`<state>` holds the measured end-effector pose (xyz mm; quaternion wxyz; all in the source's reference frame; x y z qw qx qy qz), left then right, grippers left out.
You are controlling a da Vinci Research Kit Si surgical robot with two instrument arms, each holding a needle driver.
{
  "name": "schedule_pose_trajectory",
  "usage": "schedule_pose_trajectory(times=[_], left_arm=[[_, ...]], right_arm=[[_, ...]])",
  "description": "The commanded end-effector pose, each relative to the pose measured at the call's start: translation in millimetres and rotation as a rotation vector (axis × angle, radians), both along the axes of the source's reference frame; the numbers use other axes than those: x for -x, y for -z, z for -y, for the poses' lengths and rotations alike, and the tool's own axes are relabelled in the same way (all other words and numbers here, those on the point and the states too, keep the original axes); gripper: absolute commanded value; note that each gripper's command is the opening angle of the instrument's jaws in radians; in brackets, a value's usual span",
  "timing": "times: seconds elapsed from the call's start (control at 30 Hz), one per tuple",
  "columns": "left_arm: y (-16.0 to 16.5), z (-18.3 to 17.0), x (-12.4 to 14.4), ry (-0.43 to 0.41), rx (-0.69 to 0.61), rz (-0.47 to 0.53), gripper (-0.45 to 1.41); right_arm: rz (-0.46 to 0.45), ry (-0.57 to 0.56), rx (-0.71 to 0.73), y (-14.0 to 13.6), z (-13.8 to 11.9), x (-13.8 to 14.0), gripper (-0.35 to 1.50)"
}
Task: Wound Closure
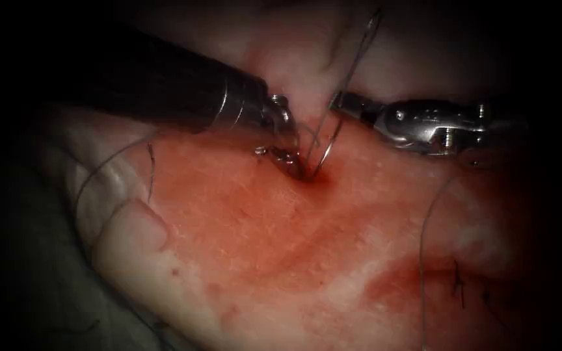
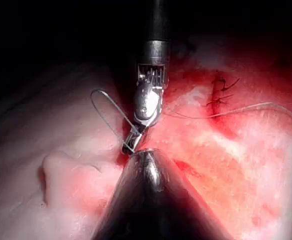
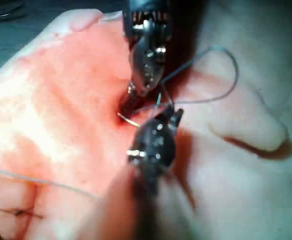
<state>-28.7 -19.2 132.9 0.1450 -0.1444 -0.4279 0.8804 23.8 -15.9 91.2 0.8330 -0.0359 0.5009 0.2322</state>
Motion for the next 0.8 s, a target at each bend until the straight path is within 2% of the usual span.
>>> schedule_pose_trajectory(times=[0.03, 0.2, 0.47, 0.6, 0.8], left_arm=[[-0.4, 0.4, 0.5, -0.001, 0.001, -0.001, -0.45], [0.1, 1.3, -0.1, -0.006, 0.004, -0.003, -0.45], [1.4, 1.7, -2.4, -0.005, 0.028, 0.024, -0.45], [4.1, 1.1, -3.9, 0.011, 0.074, 0.028, -0.45], [7.1, 1.2, -3.3, 0.022, 0.099, 0.039, -0.45]], right_arm=[[0.008, -0.001, 0.008, -0.9, 0.3, -0.9, -0.35], [0.038, 0.000, 0.049, -1.2, -0.1, -1.2, -0.35], [0.062, 0.021, 0.071, -1.8, 1.2, -1.7, -0.35], [0.070, 0.026, 0.071, -1.9, 2.2, -2.0, -0.35], [0.076, 0.029, 0.071, -2.0, 2.8, -2.0, -0.35]])
